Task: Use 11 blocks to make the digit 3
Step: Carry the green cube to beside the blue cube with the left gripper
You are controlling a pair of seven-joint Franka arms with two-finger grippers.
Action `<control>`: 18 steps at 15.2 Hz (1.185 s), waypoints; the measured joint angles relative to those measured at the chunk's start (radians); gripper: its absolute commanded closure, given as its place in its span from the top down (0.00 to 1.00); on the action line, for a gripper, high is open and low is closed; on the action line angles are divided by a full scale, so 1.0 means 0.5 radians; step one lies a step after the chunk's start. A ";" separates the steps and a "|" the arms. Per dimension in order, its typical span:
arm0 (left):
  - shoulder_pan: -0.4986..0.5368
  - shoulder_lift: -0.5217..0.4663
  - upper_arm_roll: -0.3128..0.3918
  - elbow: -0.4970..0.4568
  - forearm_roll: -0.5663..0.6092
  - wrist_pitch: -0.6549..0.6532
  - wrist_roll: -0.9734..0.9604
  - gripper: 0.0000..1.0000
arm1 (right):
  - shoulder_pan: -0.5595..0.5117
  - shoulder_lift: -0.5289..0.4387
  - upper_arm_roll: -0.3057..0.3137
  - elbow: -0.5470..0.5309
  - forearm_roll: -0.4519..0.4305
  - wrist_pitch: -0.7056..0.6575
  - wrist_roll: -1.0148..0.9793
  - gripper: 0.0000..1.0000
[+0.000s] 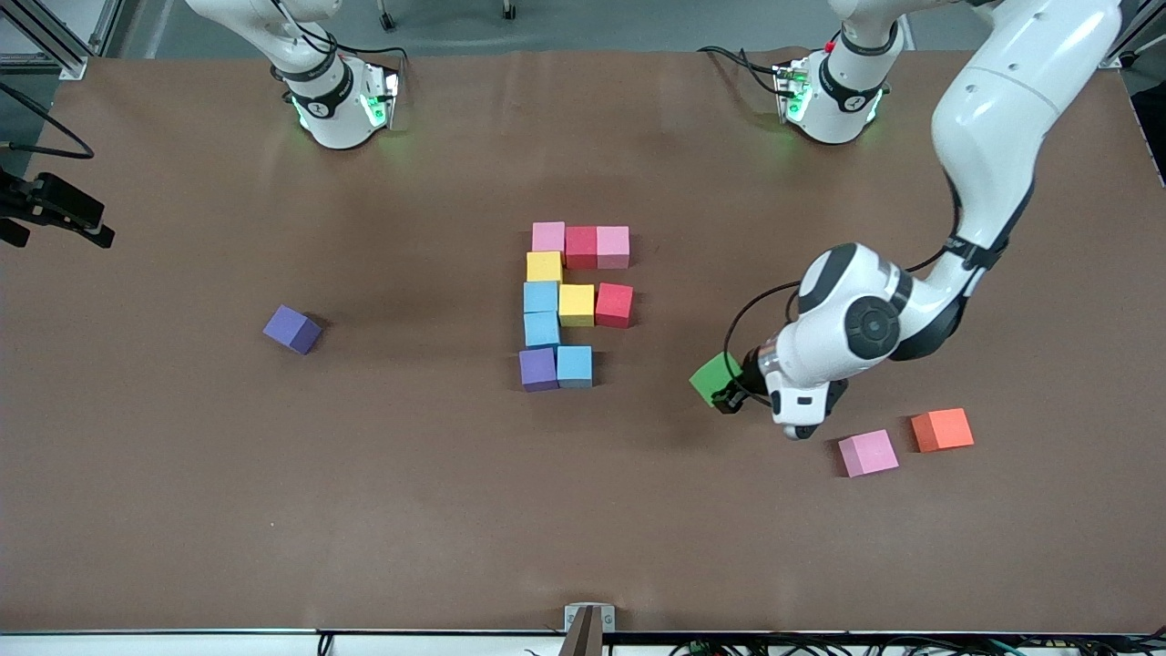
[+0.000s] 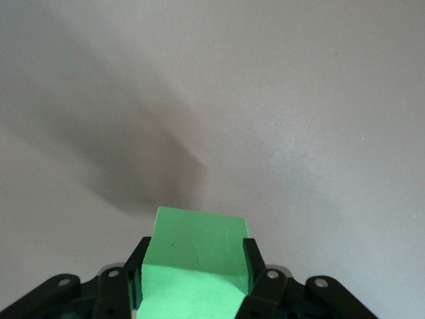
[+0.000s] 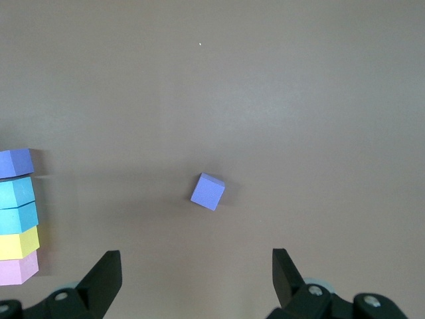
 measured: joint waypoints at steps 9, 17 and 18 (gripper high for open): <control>-0.535 0.027 0.324 0.156 0.000 -0.003 -0.954 0.00 | 0.000 0.000 0.000 0.001 -0.001 0.001 0.003 1.00; -0.687 0.078 0.360 0.175 0.000 0.176 -1.548 0.01 | 0.000 0.000 0.000 0.001 -0.001 0.002 0.005 1.00; -0.727 0.081 0.397 0.177 0.000 0.189 -1.613 0.01 | 0.000 0.000 0.000 0.001 -0.001 0.002 0.005 1.00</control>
